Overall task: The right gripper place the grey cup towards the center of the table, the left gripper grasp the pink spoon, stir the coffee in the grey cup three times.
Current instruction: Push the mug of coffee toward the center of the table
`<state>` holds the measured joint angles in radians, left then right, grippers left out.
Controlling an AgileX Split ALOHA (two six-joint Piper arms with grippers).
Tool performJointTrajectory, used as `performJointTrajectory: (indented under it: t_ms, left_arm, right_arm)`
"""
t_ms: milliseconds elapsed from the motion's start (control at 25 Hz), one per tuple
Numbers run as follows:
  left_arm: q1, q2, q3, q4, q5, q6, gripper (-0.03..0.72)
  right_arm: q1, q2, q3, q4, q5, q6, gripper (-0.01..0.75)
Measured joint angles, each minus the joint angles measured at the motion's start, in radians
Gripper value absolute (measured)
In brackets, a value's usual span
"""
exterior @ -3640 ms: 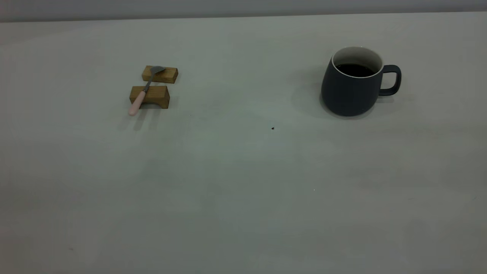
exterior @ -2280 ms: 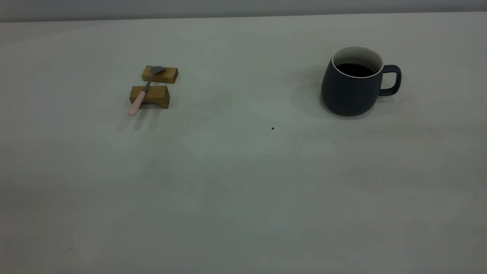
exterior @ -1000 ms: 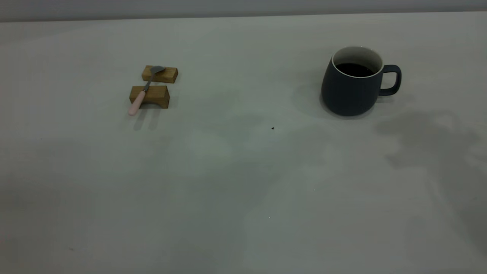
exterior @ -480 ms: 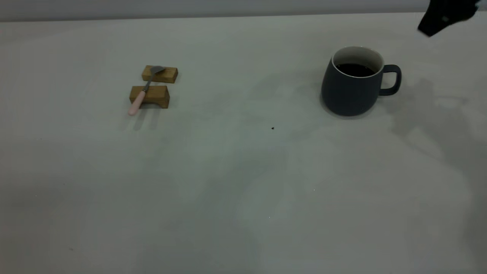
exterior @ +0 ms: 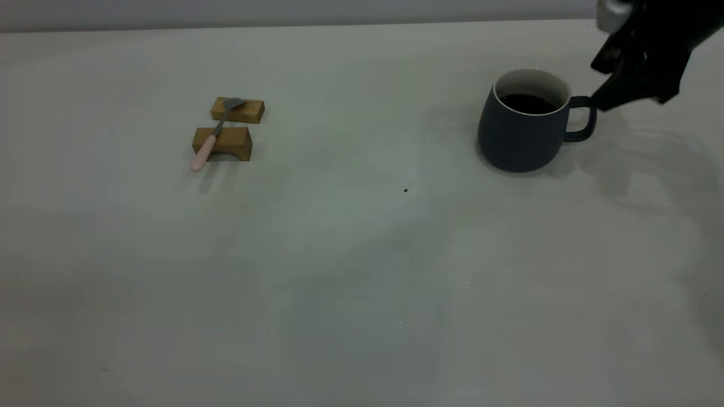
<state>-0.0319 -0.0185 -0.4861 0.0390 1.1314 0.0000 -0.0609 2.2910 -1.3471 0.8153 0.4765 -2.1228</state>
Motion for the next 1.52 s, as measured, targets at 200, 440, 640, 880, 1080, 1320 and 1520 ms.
performJointTrajectory:
  t_ms: [200, 440, 640, 880, 1080, 1320, 1520]
  left_arm:
    - [0.0, 0.0, 0.0, 0.0, 0.0, 0.0, 0.415]
    - [0.0, 0.0, 0.0, 0.0, 0.0, 0.0, 0.415]
    - [0.0, 0.0, 0.0, 0.0, 0.0, 0.0, 0.415]
    - [0.0, -0.001, 0.0, 0.0, 0.0, 0.0, 0.415]
    - [0.0, -0.001, 0.0, 0.0, 0.0, 0.0, 0.415]
    - [0.0, -0.001, 0.0, 0.0, 0.0, 0.0, 0.415]
    - [0.0, -0.001, 0.0, 0.0, 0.0, 0.0, 0.415]
  right_arm:
    - [-0.001, 0.059, -0.028, 0.004, -0.001, -0.006, 0.566]
    - [0.022, 0.099, -0.066, 0.008, 0.012, -0.006, 0.566]
    - [0.077, 0.119, -0.072, 0.023, 0.009, -0.008, 0.566]
    - [0.173, 0.13, -0.073, 0.062, -0.024, -0.008, 0.566]
    - [0.262, 0.151, -0.125, 0.115, -0.031, -0.009, 0.554]
    - [0.355, 0.189, -0.222, 0.136, -0.023, -0.009, 0.518]
    - [0.371, 0.193, -0.241, 0.172, -0.01, 0.02, 0.482]
